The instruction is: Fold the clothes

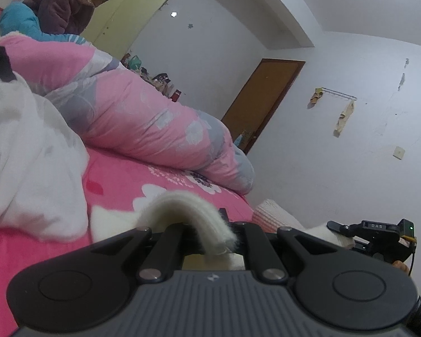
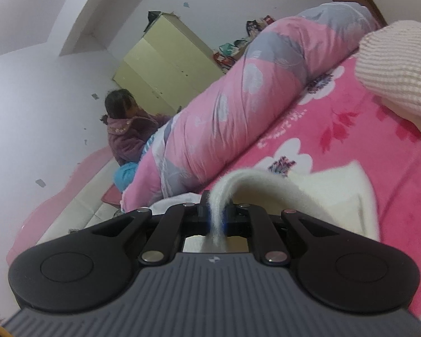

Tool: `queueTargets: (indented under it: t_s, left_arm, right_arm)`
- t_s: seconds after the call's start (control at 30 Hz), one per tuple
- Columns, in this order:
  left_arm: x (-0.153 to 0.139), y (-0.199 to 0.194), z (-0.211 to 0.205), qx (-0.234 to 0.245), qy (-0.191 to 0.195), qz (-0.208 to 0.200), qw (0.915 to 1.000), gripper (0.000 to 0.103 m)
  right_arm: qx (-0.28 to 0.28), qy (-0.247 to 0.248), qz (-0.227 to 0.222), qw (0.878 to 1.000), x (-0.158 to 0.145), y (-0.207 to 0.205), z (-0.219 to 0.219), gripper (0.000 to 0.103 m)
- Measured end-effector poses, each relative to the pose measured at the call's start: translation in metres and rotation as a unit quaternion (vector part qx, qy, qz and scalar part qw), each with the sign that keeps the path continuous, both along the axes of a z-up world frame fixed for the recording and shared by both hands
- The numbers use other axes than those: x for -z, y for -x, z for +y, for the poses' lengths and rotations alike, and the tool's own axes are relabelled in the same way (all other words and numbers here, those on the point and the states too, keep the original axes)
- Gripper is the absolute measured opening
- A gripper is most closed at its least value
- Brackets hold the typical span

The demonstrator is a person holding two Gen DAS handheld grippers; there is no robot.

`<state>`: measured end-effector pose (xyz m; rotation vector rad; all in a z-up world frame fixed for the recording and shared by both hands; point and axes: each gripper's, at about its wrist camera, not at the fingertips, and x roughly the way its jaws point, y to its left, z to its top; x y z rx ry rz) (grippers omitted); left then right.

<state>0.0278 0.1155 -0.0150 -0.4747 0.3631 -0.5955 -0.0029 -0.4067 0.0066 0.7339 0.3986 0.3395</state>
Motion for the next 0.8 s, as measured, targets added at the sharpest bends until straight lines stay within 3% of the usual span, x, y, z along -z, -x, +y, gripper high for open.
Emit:
queueTargets:
  t_s: [0.33,0.8]
  left_arm:
    - [0.000,-0.086,-0.024,-0.015,-0.036,0.013,0.9992,0.006]
    - [0.071,-0.193,-0.031,-0.011,-0.044,0.118,0.9920,0.007]
  right_arm:
    - [-0.007,-0.035,-0.002,0.999,0.028,-0.079,-0.022,0.005]
    - [0.002,-0.076,0.079,0.994,0.113,-0.178,-0.040,0.006]
